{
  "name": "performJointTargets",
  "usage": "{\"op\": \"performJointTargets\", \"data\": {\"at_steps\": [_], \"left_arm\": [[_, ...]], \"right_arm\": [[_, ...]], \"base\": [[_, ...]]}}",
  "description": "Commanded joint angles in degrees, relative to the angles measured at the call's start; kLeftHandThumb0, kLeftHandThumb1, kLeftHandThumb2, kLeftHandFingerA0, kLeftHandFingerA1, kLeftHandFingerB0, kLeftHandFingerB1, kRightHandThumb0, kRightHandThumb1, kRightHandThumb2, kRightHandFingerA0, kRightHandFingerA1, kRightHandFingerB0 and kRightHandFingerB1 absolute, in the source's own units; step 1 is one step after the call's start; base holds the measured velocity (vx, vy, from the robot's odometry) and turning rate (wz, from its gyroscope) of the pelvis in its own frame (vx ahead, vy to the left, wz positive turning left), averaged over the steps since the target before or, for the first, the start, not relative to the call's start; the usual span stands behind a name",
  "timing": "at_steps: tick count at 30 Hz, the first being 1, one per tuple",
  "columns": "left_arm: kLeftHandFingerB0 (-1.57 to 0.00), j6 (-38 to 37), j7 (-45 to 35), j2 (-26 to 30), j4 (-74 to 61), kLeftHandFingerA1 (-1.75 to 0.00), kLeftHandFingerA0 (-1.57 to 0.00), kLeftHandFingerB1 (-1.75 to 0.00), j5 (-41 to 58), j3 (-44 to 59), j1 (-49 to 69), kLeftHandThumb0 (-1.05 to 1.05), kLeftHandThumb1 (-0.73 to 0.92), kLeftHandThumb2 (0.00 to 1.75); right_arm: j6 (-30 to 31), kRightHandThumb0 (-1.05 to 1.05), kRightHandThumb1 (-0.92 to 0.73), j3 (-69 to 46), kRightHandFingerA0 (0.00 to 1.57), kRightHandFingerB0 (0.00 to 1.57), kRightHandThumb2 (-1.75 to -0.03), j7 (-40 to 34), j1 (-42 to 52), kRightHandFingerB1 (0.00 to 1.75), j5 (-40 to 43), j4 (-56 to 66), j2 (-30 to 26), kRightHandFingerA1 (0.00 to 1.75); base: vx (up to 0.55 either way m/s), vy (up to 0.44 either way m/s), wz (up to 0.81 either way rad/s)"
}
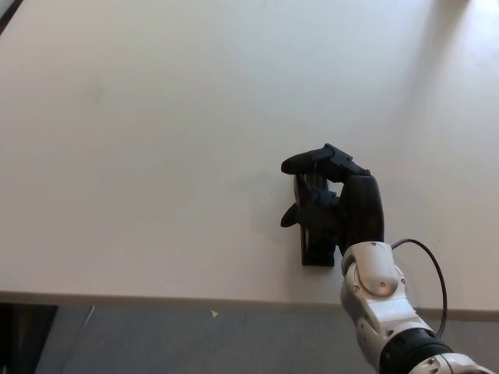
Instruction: The robot uses its right hand to press on the stapler that is in the middle of the desk
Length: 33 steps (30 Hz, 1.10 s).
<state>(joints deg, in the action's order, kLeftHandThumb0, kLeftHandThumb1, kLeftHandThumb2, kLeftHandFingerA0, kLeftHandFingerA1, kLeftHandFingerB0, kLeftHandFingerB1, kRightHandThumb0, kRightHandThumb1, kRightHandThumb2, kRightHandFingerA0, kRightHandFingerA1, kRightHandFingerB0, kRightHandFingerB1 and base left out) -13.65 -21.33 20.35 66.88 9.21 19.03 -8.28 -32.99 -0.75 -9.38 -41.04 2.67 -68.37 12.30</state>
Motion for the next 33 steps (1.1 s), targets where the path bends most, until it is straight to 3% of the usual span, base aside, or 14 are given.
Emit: {"op": "performJointTargets", "data": {"at_steps": [1,3,7,10,14,15,22,23,27,29,32,33], "left_arm": [[0.0,0.4,0.2,2.6,-0.8,-0.09,0.0,-0.17,1.8,1.7,-5.0,-0.56,0.92,0.86],[0.0,0.1,0.6,2.7,-0.6,-0.1,0.0,-0.17,1.4,1.6,-6.2,-0.56,0.92,0.87],[-0.02,1.1,1.0,2.6,0.0,-0.13,0.0,-0.19,1.9,2.4,-7.7,-0.54,0.92,0.86],[-0.02,0.7,1.1,2.8,0.0,-0.14,0.0,-0.2,1.3,2.1,-8.4,-0.54,0.91,0.87],[-0.01,0.5,0.7,2.9,0.3,-0.12,0.0,-0.19,1.2,2.2,-9.1,-0.52,0.92,0.88],[0.0,0.4,0.7,3.0,0.4,-0.12,0.0,-0.19,1.1,2.1,-9.1,-0.55,0.9,0.92],[-0.02,0.2,1.4,3.0,0.4,-0.14,0.0,-0.2,0.6,1.8,-9.4,-0.52,0.92,0.88],[-0.01,1.1,0.8,3.2,0.5,-0.12,0.0,-0.18,1.1,2.1,-9.6,-0.55,0.91,0.88],[-0.02,0.8,1.5,3.3,0.5,-0.14,0.0,-0.2,0.6,1.9,-9.7,-0.52,0.92,0.89],[-0.02,0.7,1.6,3.4,0.5,-0.14,0.0,-0.2,0.3,1.6,-9.6,-0.52,0.92,0.89],[-0.04,4.1,3.6,4.8,0.8,-0.24,-0.01,-0.25,-1.7,-0.2,-10.6,-0.52,0.92,0.89],[-0.04,5.0,3.7,5.3,0.9,-0.25,-0.01,-0.26,-2.1,-0.6,-11.0,-0.49,0.92,0.91]], "right_arm": [[12.1,-0.09,-0.75,-3.3,1.16,0.74,-0.81,1.3,-9.9,1.14,2.2,-1.0,-0.9,1.24],[14.2,-0.17,-0.75,-5.0,1.19,0.78,-0.78,1.8,-14.3,1.11,3.5,0.1,-2.1,1.2],[14.2,-0.12,-0.75,-7.0,1.23,0.78,-0.78,2.2,-20.7,1.13,4.3,2.8,-4.3,1.12],[13.5,-0.1,-0.71,-7.9,1.25,0.81,-0.87,3.5,-23.6,1.12,4.5,4.7,-6.0,1.14],[13.9,-0.14,-0.76,-8.7,1.23,0.77,-0.75,3.9,-26.2,1.16,3.9,7.8,-8.7,1.22],[14.7,-0.12,-0.73,-9.2,1.19,0.8,-0.82,4.1,-26.4,1.09,4.1,9.5,-9.7,1.24],[17.9,-0.1,-0.77,-11.7,1.26,0.73,-0.78,6.6,-22.6,1.14,4.9,20.5,-16.4,1.17],[18.5,-0.08,-0.79,-11.9,1.22,0.73,-0.74,6.6,-20.9,1.17,4.4,24.2,-18.4,1.3],[21.8,-0.02,-0.76,-16.1,1.2,0.8,-0.86,10.4,-14.8,1.07,8.3,33.7,-25.7,1.34],[22.9,-0.02,-0.76,-17.7,1.2,0.8,-0.86,12.1,-13.5,1.07,10.2,34.9,-27.2,1.34],[19.7,0.04,-0.79,-22.8,1.19,0.75,-0.85,15.9,-9.9,1.16,12.1,30.6,-34.6,1.34],[19.8,0.04,-0.77,-24.2,1.21,0.76,-0.86,16.0,-8.7,1.1,12.5,30.3,-36.2,1.29]], "base": [[0.0,0.0,0.0],[0.0,0.0,0.0],[0.0,0.0,0.0],[0.0,0.0,0.0],[0.0,0.0,0.0],[0.0,0.0,0.0],[0.0,0.0,0.0],[0.0,0.0,0.0],[0.0,0.0,0.0],[0.0,0.0,0.0],[0.0,0.0,0.0],[0.0,0.0,0.0]]}}
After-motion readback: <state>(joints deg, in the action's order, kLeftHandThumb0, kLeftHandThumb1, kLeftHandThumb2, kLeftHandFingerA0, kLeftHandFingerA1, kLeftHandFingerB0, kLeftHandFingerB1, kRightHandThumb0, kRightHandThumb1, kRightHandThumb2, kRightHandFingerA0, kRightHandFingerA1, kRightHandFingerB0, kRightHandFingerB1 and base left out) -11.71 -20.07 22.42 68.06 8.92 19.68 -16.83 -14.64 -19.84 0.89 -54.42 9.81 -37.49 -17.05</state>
